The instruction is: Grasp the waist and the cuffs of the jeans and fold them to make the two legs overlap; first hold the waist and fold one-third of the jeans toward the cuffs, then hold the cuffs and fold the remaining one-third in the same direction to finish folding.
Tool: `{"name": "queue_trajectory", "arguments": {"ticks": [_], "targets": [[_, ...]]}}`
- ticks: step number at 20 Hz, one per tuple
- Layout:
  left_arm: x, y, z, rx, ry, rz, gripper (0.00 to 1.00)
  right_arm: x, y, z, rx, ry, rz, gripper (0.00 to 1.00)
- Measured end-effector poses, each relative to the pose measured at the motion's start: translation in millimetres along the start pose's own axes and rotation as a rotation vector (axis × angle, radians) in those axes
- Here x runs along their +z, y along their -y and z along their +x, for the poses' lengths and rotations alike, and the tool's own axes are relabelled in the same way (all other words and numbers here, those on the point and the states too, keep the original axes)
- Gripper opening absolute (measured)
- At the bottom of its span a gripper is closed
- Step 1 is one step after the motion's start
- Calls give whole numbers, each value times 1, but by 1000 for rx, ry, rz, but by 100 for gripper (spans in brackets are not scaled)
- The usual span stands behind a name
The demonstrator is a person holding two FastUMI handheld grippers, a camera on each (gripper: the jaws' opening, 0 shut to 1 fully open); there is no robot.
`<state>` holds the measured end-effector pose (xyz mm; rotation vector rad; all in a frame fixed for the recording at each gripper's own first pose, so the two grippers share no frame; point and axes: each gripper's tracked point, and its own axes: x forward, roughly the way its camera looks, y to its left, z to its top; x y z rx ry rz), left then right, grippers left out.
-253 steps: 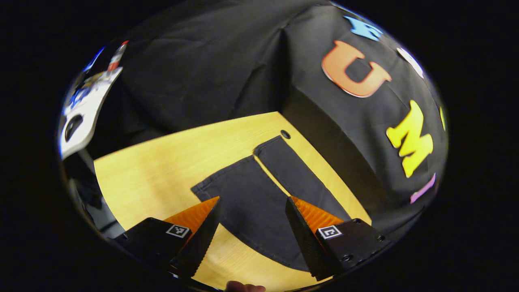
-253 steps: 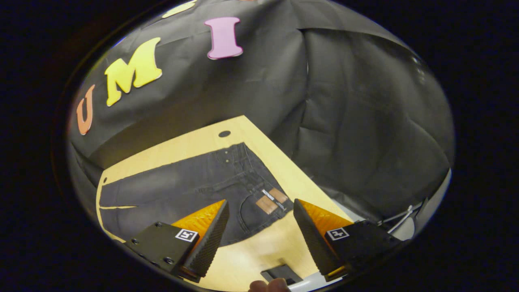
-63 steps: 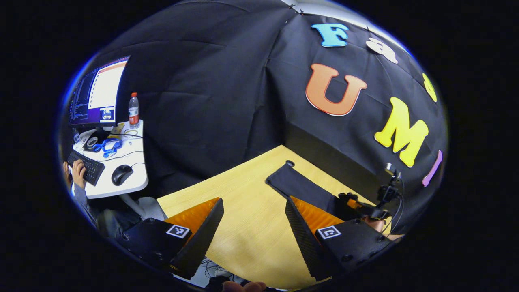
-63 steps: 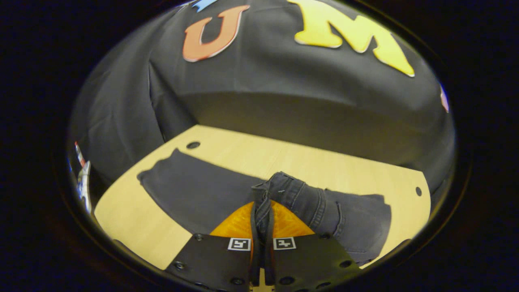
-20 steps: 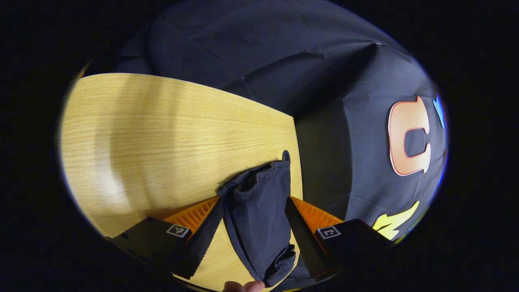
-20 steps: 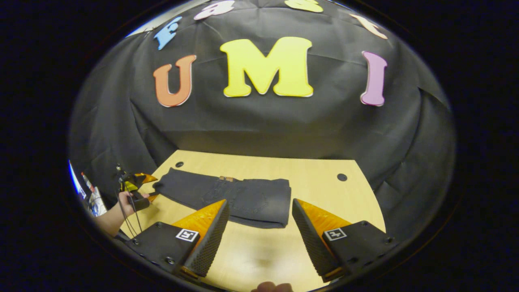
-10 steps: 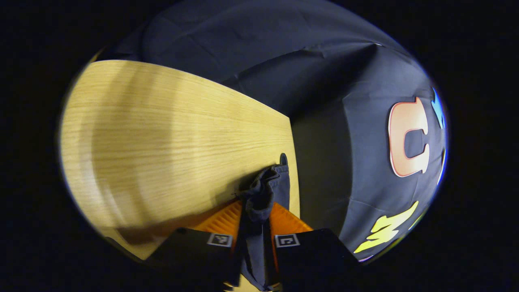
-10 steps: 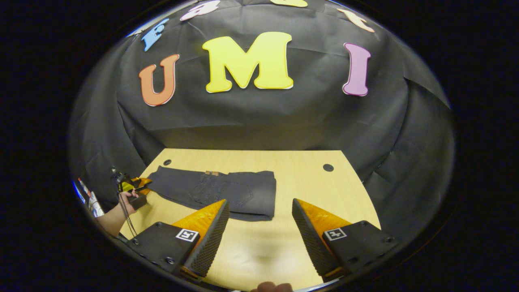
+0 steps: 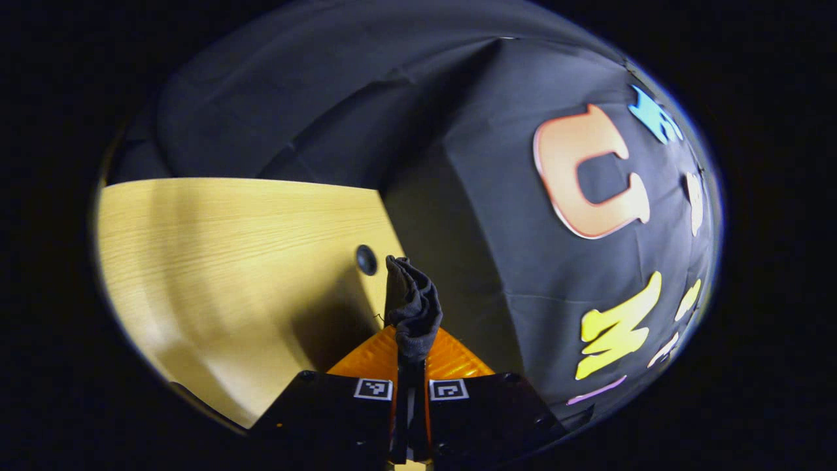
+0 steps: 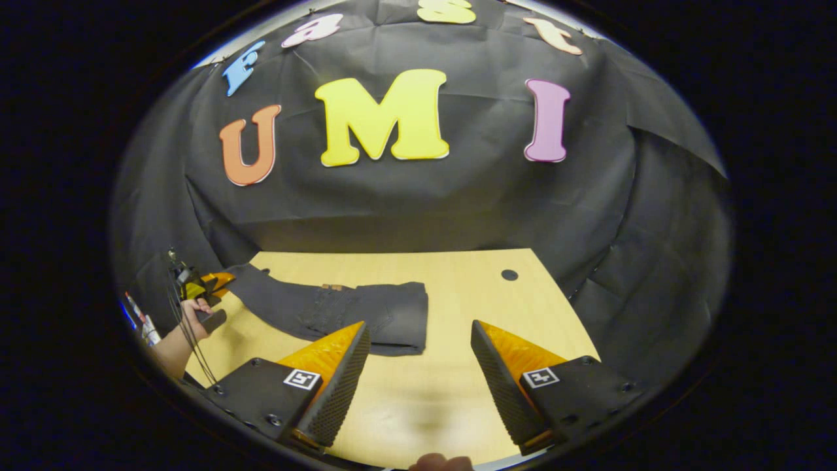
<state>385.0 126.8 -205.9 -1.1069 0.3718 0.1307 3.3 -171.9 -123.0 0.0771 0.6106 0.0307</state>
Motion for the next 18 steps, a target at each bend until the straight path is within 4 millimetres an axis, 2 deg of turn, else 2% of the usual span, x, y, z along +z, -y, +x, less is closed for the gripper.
{"name": "queue_trajectory", "arguments": {"ticks": [3, 4, 5, 8, 10, 11, 12, 14, 18], "targets": [[-16, 66, -12, -64, -3, 65, 7, 3, 12, -19, -7, 39, 24, 93], [-29, 89, -16, -80, -8, 100, 7, 3, 18, -26, -11, 52, 35, 96], [-43, 109, -22, -94, -15, 142, 6, 2, 25, -32, -20, 60, 45, 93], [-98, 169, -36, -139, -44, 258, 7, -4, 51, -50, -50, 82, 81, 96], [-149, 201, -43, -183, -85, 325, 6, -8, 75, -61, -87, 95, 111, 96], [-176, 212, -44, -197, -116, 352, 6, -11, 88, -66, -106, 95, 131, 93], [-205, 219, -43, -203, -154, 378, 7, -16, 100, -70, -126, 95, 153, 93], [-259, 218, -35, -199, -217, 436, 6, -28, 128, -78, -171, 88, 192, 93], [-352, 185, -13, -145, -318, 530, 7, -51, 171, -86, -243, 53, 236, 93]]}}
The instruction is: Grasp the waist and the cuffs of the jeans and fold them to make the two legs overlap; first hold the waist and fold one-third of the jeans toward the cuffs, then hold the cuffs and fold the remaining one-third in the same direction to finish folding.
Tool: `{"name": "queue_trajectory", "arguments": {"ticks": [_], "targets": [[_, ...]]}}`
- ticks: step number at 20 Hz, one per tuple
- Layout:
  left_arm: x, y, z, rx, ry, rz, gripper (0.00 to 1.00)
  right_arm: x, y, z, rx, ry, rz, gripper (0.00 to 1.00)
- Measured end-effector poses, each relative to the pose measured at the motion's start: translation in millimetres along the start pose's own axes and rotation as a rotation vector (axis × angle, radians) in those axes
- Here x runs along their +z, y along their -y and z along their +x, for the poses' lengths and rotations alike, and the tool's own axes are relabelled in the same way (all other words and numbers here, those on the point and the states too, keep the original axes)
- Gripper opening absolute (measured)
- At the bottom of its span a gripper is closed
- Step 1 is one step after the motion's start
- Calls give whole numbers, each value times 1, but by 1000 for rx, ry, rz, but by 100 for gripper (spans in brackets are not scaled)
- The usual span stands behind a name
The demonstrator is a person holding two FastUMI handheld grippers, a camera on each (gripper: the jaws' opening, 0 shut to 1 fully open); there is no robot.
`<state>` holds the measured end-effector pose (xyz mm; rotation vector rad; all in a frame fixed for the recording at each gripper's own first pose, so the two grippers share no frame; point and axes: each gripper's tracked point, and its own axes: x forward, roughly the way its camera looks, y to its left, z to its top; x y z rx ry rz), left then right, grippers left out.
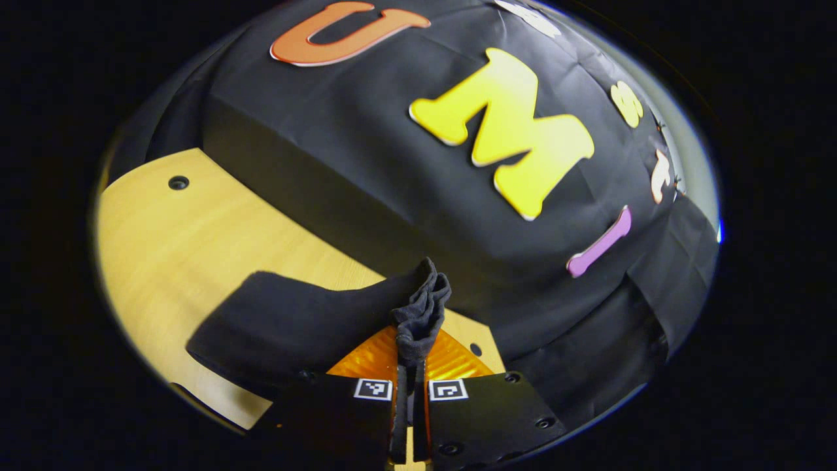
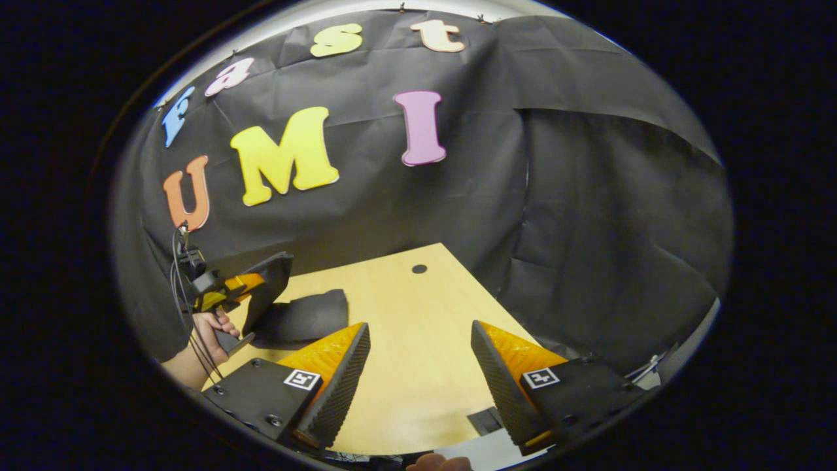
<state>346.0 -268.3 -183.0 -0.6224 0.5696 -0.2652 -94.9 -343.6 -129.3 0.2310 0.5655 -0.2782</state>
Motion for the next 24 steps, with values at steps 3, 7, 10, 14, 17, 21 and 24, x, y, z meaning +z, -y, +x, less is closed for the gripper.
{"name": "queue_trajectory", "arguments": {"ticks": [3, 7, 10, 14, 17, 21, 24], "targets": [[-45, -2, 30, 53, -76, 10, 6, -6, 23, 3, -30, -23, 6, 93], [-85, -25, 52, 146, -145, -5, 8, -13, 39, 20, -33, -55, 16, 96], [-99, -34, 58, 180, -183, -20, 13, -12, 39, 28, -17, -51, 13, 94], [-103, -23, 52, 162, -203, -15, 37, -11, 34, 35, 12, -54, 22, 94], [-98, -6, 41, 152, -208, 41, 87, -5, 24, 39, 36, -42, 37, 96], [-75, 11, 9, 118, -183, 94, 99, 14, 6, 35, 94, 20, -8, 95], [-19, 23, -36, 113, -64, 203, 99, 38, -45, 48, 155, 78, -36, 99]]}}
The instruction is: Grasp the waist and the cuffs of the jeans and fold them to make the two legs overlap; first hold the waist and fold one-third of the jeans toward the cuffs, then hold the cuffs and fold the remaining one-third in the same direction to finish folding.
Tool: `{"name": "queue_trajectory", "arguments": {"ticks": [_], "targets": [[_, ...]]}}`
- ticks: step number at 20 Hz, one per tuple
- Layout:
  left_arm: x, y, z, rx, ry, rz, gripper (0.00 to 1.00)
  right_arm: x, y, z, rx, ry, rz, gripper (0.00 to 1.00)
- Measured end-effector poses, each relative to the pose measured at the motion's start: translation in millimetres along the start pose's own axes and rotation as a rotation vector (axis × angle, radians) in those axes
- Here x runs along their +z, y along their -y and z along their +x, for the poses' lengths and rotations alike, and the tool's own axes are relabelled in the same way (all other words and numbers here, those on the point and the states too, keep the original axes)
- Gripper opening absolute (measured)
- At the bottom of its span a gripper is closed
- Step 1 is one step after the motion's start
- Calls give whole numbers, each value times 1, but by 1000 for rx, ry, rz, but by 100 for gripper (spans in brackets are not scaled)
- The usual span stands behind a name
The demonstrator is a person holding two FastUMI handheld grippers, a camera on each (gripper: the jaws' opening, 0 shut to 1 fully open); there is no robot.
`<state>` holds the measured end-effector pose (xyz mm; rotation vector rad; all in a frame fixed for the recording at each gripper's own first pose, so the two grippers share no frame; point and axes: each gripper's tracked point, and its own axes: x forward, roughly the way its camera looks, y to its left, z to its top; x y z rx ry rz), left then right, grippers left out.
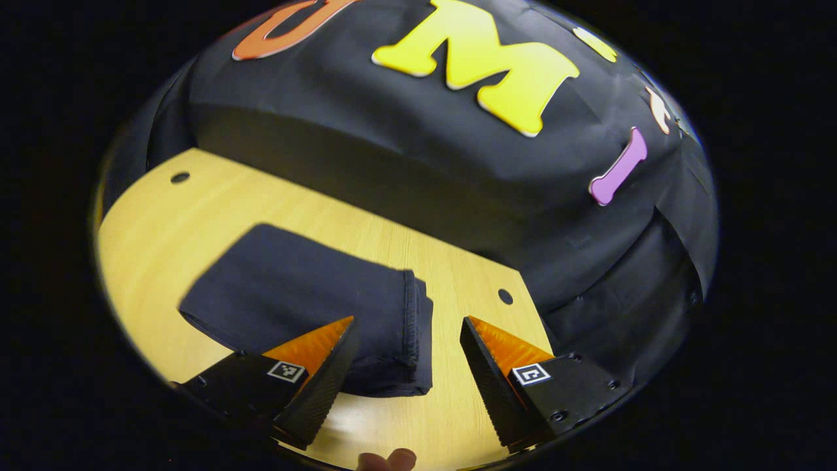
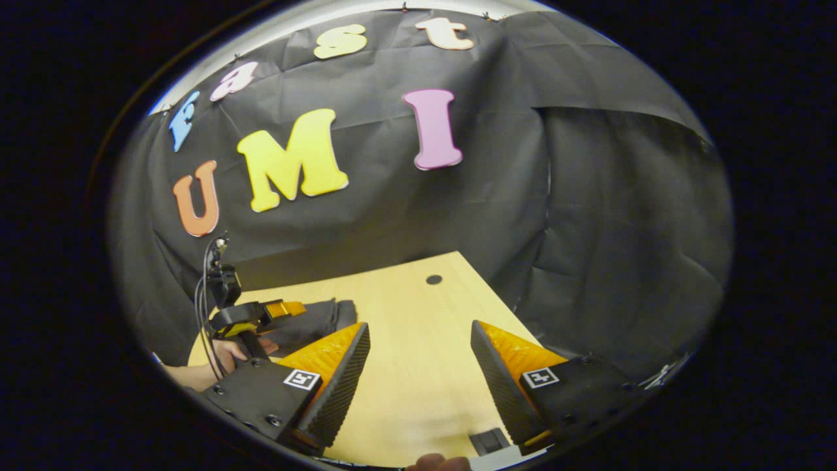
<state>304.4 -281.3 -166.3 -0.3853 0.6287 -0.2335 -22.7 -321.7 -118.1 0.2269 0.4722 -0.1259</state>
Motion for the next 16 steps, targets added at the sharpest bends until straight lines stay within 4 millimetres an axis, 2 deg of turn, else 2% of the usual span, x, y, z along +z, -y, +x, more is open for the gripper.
{"name": "queue_trajectory", "arguments": {"ticks": [1, 3, 5, 7, 8, 9, 11, 13, 16], "targets": [[22, -4, -18, 4, 57, 48, 99, 7, -15, 6, 25, 24, -16, 96], [72, -2, -58, 8, 172, 129, 99, 23, -50, 11, 93, 64, -41, 99], [120, -3, -107, 17, 292, 196, 98, 38, -88, 12, 154, 103, -65, 99], [154, -3, -156, 32, 397, 244, 98, 53, -122, 13, 188, 149, -97, 99], [167, -4, -179, 43, 438, 260, 98, 60, -138, 11, 199, 171, -116, 93], [178, -4, -201, 58, 471, 276, 98, 66, -153, 6, 213, 195, -131, 93], [188, -10, -232, 95, 511, 313, 98, 78, -183, -6, 230, 252, -157, 93], [185, -26, -249, 143, 530, 341, 98, 85, -197, -17, 207, 323, -180, 93], [177, -29, -272, 164, 550, 342, 98, 79, -211, -33, 175, 387, -195, 93]]}}
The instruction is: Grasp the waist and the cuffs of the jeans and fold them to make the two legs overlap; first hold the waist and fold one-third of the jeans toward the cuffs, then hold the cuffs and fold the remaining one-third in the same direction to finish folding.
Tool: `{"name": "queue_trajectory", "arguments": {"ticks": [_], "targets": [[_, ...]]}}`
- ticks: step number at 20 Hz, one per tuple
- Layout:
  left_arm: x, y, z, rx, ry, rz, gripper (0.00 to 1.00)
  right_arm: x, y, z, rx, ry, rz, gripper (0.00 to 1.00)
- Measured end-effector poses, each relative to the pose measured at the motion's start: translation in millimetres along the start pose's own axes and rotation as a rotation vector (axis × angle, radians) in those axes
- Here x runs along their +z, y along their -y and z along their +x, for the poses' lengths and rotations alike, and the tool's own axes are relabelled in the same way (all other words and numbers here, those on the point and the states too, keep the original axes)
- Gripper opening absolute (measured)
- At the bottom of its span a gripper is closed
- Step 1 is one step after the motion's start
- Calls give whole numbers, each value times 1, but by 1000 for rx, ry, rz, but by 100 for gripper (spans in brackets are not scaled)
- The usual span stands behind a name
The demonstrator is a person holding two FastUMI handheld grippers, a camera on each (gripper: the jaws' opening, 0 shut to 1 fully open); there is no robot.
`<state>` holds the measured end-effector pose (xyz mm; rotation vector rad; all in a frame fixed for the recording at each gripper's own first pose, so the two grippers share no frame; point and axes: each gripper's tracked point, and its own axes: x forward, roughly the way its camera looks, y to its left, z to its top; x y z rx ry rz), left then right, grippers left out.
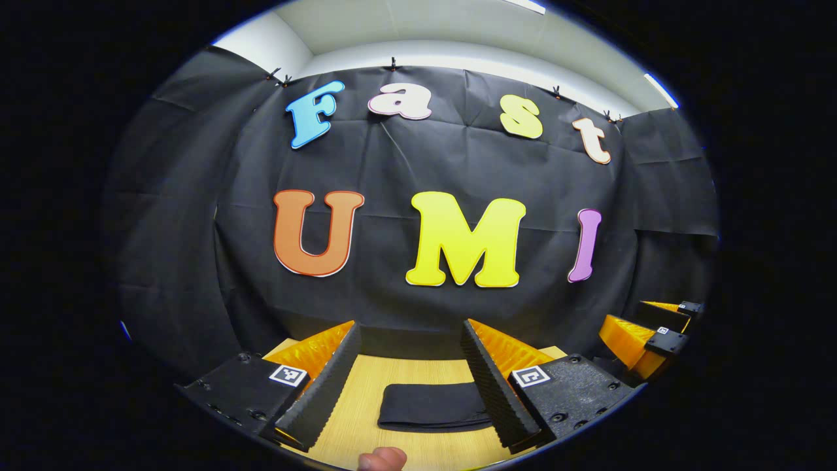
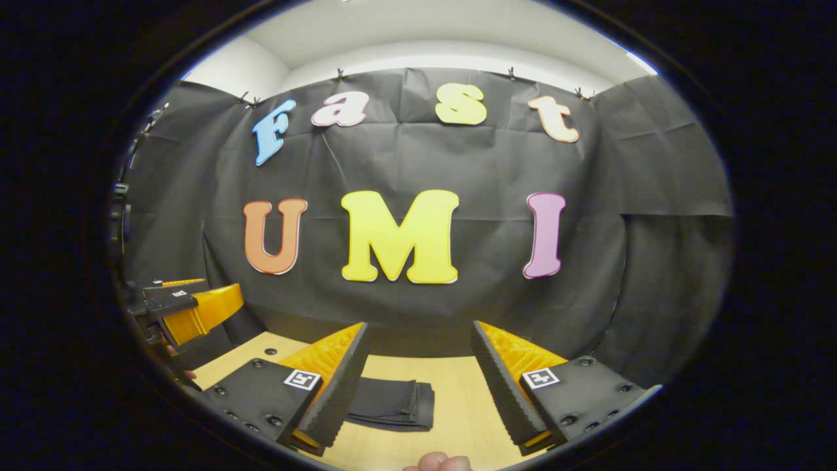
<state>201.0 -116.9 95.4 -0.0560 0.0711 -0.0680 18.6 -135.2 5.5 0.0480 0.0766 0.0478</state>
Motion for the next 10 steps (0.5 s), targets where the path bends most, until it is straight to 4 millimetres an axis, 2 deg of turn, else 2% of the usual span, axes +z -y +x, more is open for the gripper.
{"name": "queue_trajectory", "arguments": {"ticks": [5, 10], "targets": [[-5, -7, -28, 18, 10, 25, 98, -4, -10, -16, 15, -13, 26, 93], [-4, -1, -35, 17, 15, 52, 98, 7, -1, -22, -16, 32, 22, 93]]}}
